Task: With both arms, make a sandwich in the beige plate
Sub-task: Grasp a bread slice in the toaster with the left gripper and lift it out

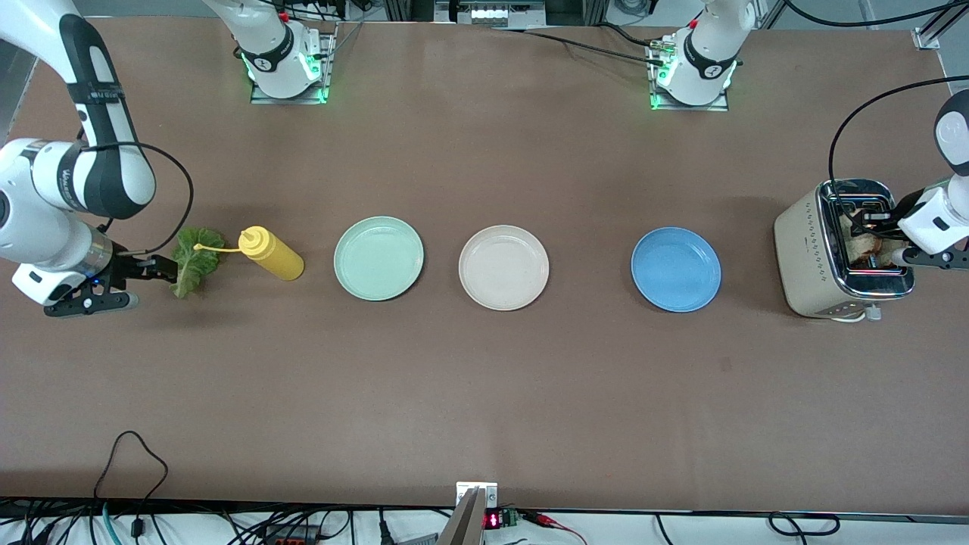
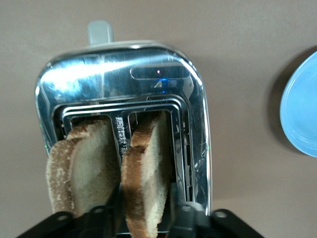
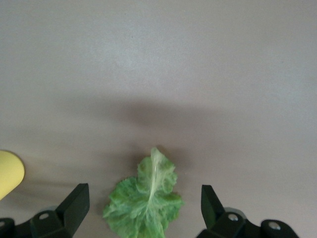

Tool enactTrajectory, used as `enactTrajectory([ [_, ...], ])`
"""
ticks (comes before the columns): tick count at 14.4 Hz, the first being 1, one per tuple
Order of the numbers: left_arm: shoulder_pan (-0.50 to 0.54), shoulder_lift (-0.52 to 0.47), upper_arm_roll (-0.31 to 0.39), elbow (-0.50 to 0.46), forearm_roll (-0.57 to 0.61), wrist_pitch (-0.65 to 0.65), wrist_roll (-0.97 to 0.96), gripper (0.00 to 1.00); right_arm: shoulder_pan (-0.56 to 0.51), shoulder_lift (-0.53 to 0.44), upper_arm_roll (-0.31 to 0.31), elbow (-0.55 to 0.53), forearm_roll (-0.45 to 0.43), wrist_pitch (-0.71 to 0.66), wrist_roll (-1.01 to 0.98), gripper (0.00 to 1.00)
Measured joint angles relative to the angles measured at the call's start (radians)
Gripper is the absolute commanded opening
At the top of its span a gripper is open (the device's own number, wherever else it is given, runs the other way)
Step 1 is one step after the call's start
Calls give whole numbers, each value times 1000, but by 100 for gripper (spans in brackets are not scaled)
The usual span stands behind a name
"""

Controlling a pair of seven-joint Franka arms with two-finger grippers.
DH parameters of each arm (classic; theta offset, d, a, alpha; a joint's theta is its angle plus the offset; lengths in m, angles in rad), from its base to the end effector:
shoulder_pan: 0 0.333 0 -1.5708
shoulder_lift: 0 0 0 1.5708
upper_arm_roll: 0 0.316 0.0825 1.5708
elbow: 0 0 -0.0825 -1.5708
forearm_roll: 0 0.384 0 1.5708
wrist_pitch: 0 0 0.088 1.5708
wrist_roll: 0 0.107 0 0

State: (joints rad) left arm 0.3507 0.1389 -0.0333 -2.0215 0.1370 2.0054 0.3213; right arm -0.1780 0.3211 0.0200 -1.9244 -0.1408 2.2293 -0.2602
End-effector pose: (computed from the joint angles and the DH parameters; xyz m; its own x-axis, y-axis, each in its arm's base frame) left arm 0.5305 0.1833 0.3708 0.9808 -0.0651 -0.1837 -0.0761 -0.9957 -0.0537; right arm 0.6074 -0.1017 0.3232 0.9817 0.1849 -0.0462 0.1886 -0.9775 0.0946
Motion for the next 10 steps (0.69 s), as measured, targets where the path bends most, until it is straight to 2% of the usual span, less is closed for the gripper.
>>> enactTrajectory([
  [2, 6, 0, 0, -9, 0, 3, 0, 12, 0, -33, 5, -15, 0, -16, -1, 100],
  [4, 8, 0, 0, -9, 0, 4, 0, 5, 1, -55, 9, -21, 0, -26, -2, 100],
  [8, 8, -15, -1, -8, 0, -3, 1, 3, 1, -73, 12, -24, 0, -42, -4, 100],
  [10, 8, -31, -5, 13, 0, -55, 1, 1, 1, -78, 12, -24, 2, -43, -20, 100],
])
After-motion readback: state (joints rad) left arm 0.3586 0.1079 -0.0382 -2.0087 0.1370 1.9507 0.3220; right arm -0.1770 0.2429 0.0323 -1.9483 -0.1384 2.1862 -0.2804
